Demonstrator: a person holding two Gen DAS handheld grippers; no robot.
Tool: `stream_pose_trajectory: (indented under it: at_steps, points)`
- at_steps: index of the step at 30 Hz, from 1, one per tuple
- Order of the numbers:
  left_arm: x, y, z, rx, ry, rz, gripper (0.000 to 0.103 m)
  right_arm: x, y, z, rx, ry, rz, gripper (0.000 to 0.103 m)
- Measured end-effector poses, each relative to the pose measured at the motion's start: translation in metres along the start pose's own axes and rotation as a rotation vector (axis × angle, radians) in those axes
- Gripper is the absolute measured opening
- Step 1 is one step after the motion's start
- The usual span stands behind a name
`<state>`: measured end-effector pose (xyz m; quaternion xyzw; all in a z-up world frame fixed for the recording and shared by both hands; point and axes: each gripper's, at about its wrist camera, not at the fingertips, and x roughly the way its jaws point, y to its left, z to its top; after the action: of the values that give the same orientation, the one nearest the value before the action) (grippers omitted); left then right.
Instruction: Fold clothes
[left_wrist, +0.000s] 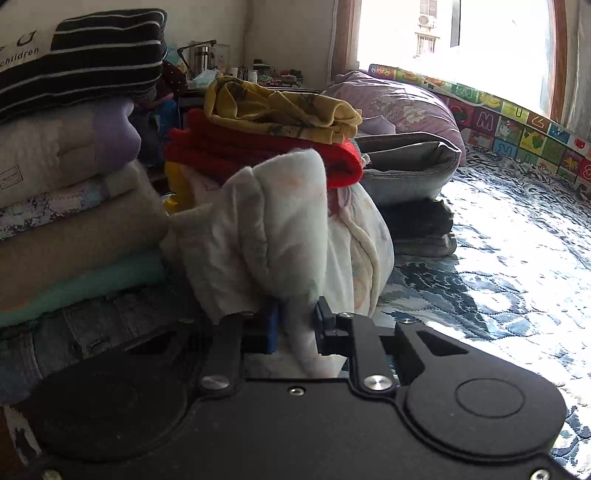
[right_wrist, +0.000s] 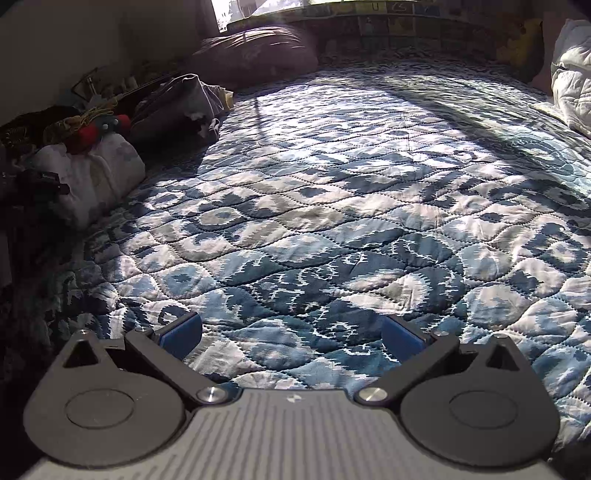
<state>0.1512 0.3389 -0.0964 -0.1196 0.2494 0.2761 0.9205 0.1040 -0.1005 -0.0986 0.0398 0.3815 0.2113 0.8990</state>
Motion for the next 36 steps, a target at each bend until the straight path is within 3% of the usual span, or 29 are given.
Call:
stream_pose_trajectory:
  at_steps: [4, 7, 15, 21, 27, 32, 36]
  points:
    - [-0.026, -0.015, -0.003, 0.055, -0.033, -0.094, 0.010, -0.012, 0.001, -0.001, 0.006, -0.014, 0.012, 0.103]
    - [-0.047, -0.040, -0.017, 0.138, -0.043, -0.136, 0.009, -0.026, 0.001, -0.004, 0.008, -0.027, 0.024, 0.103]
    - [-0.092, -0.110, -0.047, 0.243, -0.042, -0.305, 0.008, -0.063, -0.019, -0.009, 0.038, -0.067, 0.017, 0.103]
    - [-0.131, -0.169, -0.039, 0.311, -0.111, -0.473, 0.008, -0.090, -0.045, -0.016, 0.087, -0.100, -0.014, 0.103]
    - [-0.164, -0.210, -0.004, 0.272, -0.142, -0.672, 0.008, -0.109, -0.075, -0.029, 0.160, -0.130, -0.038, 0.103]
    - [-0.195, -0.234, 0.014, 0.195, -0.133, -0.897, 0.007, -0.120, -0.093, -0.035, 0.207, -0.156, -0.030, 0.103]
    - [-0.212, -0.237, 0.011, 0.161, -0.152, -0.980, 0.007, -0.129, -0.105, -0.039, 0.238, -0.180, -0.016, 0.103]
